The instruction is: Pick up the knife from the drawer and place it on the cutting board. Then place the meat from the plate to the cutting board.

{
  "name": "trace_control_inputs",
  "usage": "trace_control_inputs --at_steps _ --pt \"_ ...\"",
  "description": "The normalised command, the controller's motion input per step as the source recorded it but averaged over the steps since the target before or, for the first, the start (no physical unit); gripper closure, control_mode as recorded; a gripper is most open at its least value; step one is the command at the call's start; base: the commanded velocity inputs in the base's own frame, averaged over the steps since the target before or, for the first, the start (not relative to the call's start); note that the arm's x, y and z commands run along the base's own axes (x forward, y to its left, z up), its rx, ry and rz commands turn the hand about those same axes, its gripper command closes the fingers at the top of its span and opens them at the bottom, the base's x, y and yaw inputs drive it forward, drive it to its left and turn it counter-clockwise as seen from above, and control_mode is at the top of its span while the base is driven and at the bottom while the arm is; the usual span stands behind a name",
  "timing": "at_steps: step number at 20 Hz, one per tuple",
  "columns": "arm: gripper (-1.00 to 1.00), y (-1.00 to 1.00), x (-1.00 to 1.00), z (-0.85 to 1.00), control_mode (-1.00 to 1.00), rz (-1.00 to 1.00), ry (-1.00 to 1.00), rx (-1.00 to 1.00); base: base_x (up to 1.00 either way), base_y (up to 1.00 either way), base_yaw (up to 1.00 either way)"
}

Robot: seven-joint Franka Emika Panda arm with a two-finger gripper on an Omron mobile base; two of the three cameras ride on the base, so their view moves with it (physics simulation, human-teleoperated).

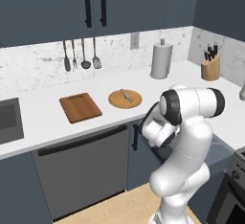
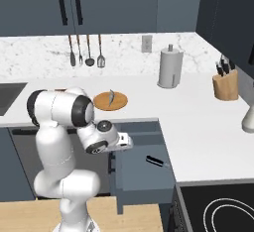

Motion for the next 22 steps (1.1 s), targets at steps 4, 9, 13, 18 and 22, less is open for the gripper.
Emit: trace_control_inputs --at_steps 4,9,13,18,22 --pt "-1.0 1.0 -0.63 -0.16 -1.0 0.01 0.0 0.11 0.0 0.0 0.0" --pt "-1.0 0.84 -0.49 -0.04 -1.0 0.0 0.08 0.15 0.0 0.0 0.0" --pt "-1.0 0.72 -0.44 0.05 -1.0 0.0 0.13 0.17 0.0 0.0 0.0" --pt "-1.0 0.17 -0.3 0.67 -1.0 0.0 0.01 -0.02 0.0 0.0 0.0" --pt "-1.0 -0.18 -0.12 1.0 -1.0 0.0 0.06 0.0 0.0 0.0 0.0"
